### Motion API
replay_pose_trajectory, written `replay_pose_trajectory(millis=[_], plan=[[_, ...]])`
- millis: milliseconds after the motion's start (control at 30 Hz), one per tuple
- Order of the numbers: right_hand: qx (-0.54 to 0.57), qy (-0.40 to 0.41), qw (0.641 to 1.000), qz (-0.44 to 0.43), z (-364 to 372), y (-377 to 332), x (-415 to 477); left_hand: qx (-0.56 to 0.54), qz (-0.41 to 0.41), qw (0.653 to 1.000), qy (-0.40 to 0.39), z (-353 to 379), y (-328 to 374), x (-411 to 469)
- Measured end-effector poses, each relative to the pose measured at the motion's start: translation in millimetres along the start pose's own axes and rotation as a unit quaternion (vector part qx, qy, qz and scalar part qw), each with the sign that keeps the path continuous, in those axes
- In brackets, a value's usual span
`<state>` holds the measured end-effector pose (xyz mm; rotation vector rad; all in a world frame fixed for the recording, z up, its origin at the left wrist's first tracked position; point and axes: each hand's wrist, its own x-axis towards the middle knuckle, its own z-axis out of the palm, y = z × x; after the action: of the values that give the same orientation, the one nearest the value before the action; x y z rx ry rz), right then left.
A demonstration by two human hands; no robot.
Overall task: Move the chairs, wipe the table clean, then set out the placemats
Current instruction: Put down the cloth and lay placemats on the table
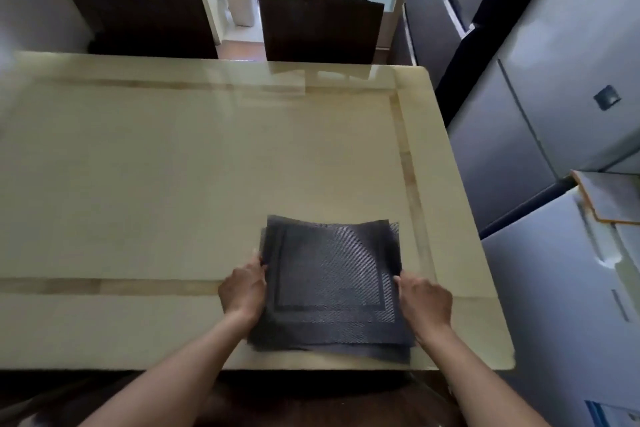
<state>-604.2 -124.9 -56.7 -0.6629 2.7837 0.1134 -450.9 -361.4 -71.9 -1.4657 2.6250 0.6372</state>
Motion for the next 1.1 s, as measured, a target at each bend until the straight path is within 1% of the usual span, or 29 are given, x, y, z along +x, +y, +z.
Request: replay_pose_trajectory(millis=[67,100,133,167,200,267,333,367,433,533,700,767,867,967,1100], plan=[[-0.040,0.009,0.999,-0.010,-2,-2,4,0.007,0.025,1.000,0.006,-5,-2,2],[-0.048,-0.007,0.999,-0.010,-7,-5,3,-0.008,0.031,0.999,0.008,-7,-2,2],[-0.056,-0.003,0.998,-0.024,-11,-10,4,-0.037,0.035,0.999,0.010,-10,-3,5],[-0.032,0.002,0.999,-0.021,-17,-16,3,-0.079,0.036,0.996,0.010,-13,-2,7],[-0.003,0.024,1.000,-0.015,-23,-25,5,-0.130,0.033,0.991,0.012,-18,-4,11],[0.103,0.053,0.993,0.003,-32,-43,10,-0.232,0.008,0.973,0.008,-31,-8,20],[0.258,0.037,0.965,0.024,-37,-66,21,-0.319,-0.025,0.947,0.012,-47,-16,34],[0.308,0.031,0.950,0.030,-40,-78,27,-0.356,-0.041,0.933,0.015,-57,-22,42],[0.361,0.023,0.932,0.038,-48,-108,38,-0.417,-0.067,0.906,0.019,-78,-41,62],[0.391,0.015,0.920,0.036,-63,-161,56,-0.479,-0.086,0.874,0.017,-110,-82,102],[0.440,0.014,0.898,0.014,-75,-273,84,-0.489,-0.086,0.868,0.014,-167,-169,174],[0.459,0.018,0.888,0.026,-74,-323,94,-0.503,-0.086,0.860,0.003,-192,-203,201],[0.474,0.017,0.879,0.044,-71,-400,111,-0.504,-0.084,0.859,-0.005,-227,-255,242],[0.497,0.015,0.866,0.054,-65,-480,132,-0.477,-0.067,0.876,0.001,-255,-313,290],[0.522,-0.001,0.850,0.068,-56,-556,155,-0.424,-0.060,0.904,0.021,-271,-368,349]])
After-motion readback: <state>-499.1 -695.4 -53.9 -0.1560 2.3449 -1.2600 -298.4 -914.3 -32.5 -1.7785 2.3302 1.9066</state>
